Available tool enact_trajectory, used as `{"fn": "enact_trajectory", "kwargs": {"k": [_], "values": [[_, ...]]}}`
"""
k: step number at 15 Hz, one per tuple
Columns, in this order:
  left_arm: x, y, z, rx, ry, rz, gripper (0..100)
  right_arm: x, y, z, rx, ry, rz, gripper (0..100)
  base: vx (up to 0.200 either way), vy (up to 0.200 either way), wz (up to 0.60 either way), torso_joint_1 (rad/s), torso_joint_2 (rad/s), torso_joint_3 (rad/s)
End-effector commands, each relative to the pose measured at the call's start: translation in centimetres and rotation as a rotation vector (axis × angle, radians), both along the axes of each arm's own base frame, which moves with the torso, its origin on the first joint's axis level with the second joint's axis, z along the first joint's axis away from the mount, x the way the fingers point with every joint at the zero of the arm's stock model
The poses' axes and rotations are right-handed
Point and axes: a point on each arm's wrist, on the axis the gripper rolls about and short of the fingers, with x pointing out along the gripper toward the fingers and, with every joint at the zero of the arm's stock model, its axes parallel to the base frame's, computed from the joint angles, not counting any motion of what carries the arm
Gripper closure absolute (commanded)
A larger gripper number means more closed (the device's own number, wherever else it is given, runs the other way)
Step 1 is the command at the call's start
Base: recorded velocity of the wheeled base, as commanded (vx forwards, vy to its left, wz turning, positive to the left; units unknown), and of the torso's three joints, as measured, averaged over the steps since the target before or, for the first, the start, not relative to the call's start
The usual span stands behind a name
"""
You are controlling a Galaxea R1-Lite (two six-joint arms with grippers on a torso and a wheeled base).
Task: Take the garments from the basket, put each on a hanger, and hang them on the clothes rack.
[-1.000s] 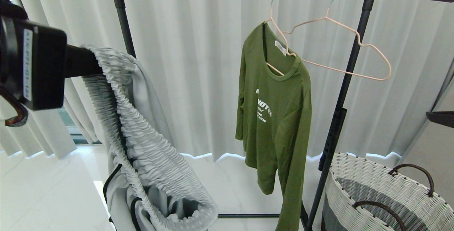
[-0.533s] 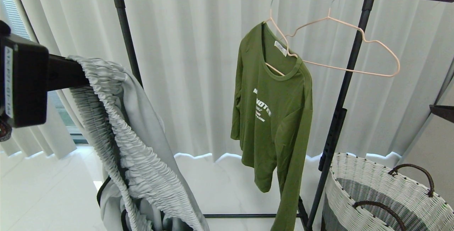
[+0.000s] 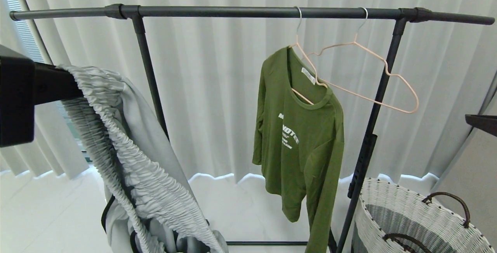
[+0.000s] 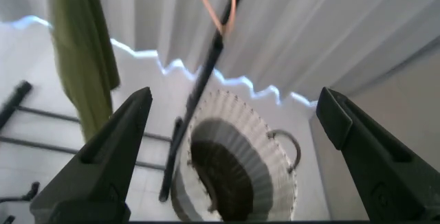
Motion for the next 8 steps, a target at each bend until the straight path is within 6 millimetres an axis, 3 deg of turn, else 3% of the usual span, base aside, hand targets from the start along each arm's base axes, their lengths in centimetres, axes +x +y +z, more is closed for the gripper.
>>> {"fn": "enact_trajectory", "kwargs": {"k": [1,5,8], "values": [[-0.2,0.2,-0.1,0.001,-0.003,0.007,100,0.0,0.0,0.0,-0.001,0.003,0.004,0,0.0,0.0,0.6,0.139,-0.45,-0.31],[-0.2,0.2,-0.1,0.003,-0.004,0.012,100,0.1,0.1,-0.4,-0.003,0.019,0.017,0,0.0,0.0,0.6,0.161,-0.46,-0.314],[-0.3,0.3,-0.1,0.001,-0.006,0.01,100,0.4,-0.3,-1.2,-0.024,0.036,-0.026,0,0.0,0.0,0.0,0.181,-0.49,-0.3]]}}
